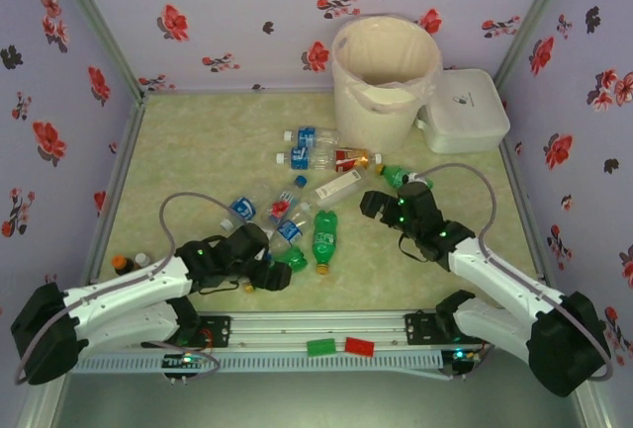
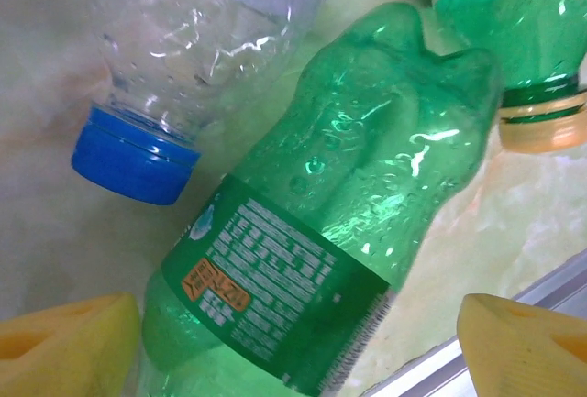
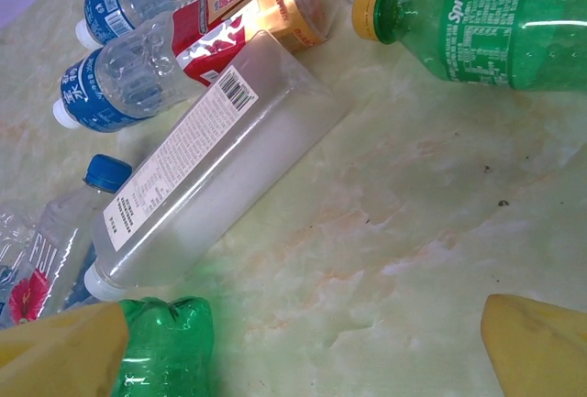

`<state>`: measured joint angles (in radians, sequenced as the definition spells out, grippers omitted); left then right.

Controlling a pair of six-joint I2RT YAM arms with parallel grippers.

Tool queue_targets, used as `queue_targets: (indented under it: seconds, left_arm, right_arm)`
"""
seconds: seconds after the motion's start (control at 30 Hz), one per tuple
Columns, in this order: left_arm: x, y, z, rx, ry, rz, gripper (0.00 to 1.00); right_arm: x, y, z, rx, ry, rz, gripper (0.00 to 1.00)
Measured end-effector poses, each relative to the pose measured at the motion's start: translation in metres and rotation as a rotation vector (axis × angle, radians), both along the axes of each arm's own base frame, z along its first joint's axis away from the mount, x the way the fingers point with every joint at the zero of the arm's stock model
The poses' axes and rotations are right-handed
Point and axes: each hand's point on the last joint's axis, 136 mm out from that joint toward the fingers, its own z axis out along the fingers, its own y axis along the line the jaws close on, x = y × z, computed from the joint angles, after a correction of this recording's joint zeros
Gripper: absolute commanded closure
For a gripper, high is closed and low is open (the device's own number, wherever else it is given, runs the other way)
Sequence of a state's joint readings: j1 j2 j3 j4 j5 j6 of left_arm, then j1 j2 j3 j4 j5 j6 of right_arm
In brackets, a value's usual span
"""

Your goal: Put the plastic bottles in the bin

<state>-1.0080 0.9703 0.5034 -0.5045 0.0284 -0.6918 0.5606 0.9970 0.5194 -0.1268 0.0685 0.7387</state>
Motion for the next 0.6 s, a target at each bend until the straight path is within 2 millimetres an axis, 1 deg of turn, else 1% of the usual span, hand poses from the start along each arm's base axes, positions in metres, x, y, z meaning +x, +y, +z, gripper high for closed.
queue_targets:
  seconds: [0.23, 0.47, 0.6]
  left_arm:
    - [-0.003, -0.006, -0.016, 0.054, 0.013, -0.025, 0.13]
    - [-0.007, -0.012, -0.034, 0.100, 0.032, -0.052, 0.14]
    - [-0.005, -0.011, -0.038, 0.121, 0.024, -0.054, 0.23]
  right_arm:
    - [0.004, 0.006, 0.007, 0.009, -0.009, 0.007, 0.00]
    - [0.004, 0.006, 0.007, 0.011, -0.009, 0.006, 0.00]
    - [0.005, 0.007, 0.007, 0.011, -0.009, 0.006, 0.00]
